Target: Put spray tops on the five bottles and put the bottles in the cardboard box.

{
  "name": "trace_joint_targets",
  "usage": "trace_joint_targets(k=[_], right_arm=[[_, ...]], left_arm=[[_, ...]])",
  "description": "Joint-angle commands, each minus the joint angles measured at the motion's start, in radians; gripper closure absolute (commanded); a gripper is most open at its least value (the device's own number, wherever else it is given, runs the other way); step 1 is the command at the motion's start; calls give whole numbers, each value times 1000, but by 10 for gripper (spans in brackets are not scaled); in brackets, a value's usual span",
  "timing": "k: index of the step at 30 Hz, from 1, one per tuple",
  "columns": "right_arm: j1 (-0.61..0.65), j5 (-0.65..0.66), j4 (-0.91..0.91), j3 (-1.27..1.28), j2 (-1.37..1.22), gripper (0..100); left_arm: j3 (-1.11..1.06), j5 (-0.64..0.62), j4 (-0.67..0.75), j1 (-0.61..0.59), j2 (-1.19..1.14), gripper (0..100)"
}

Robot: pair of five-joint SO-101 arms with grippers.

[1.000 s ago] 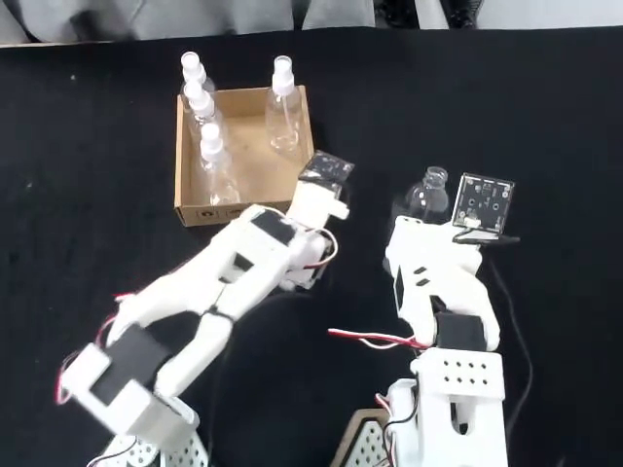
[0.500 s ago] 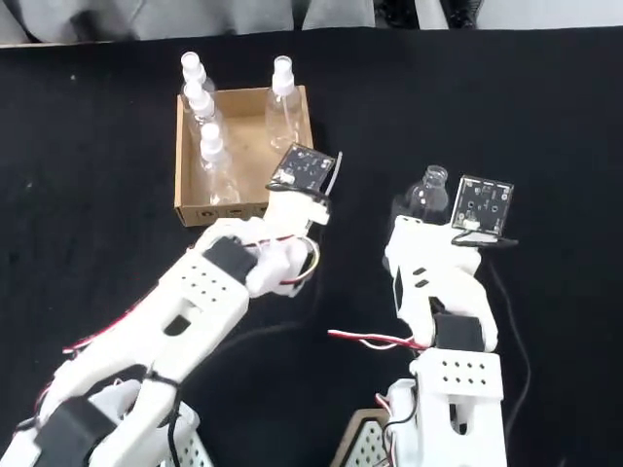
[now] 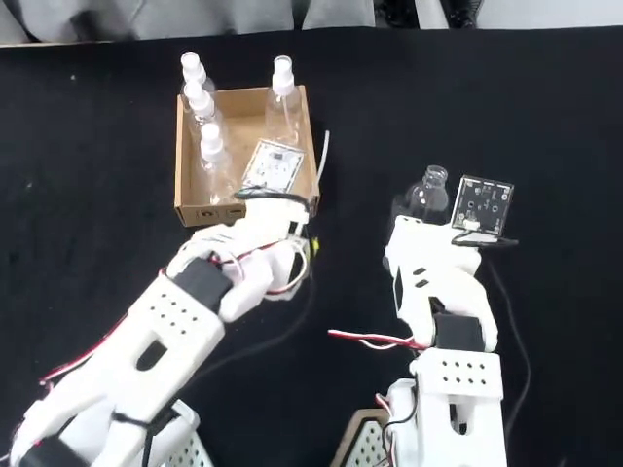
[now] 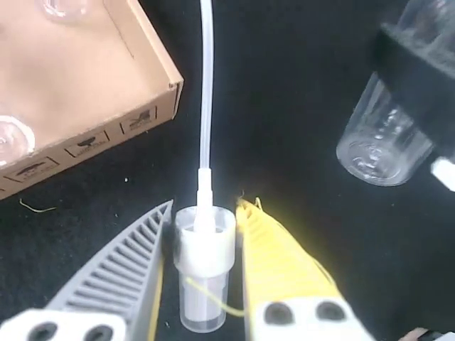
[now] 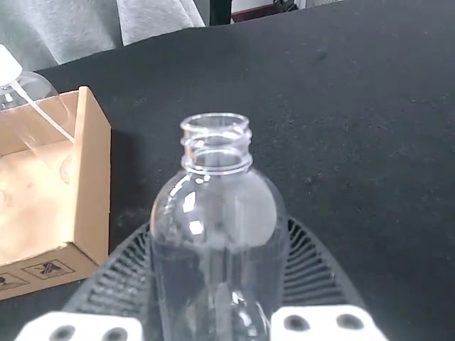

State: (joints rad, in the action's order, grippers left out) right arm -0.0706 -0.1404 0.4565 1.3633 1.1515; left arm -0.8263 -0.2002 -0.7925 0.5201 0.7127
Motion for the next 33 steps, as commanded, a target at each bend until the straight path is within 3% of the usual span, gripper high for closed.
trace_joint_targets(k=[1, 13, 33], right_arm=[[-26, 11, -31, -13, 30, 917], [-20, 11, -31, -13, 30, 917], [-20, 11, -31, -12, 28, 917]], left_arm=[[-2, -12, -9, 1, 120, 964], [-96, -15, -9, -28, 397, 967], [-97, -307, 0, -325, 506, 972]])
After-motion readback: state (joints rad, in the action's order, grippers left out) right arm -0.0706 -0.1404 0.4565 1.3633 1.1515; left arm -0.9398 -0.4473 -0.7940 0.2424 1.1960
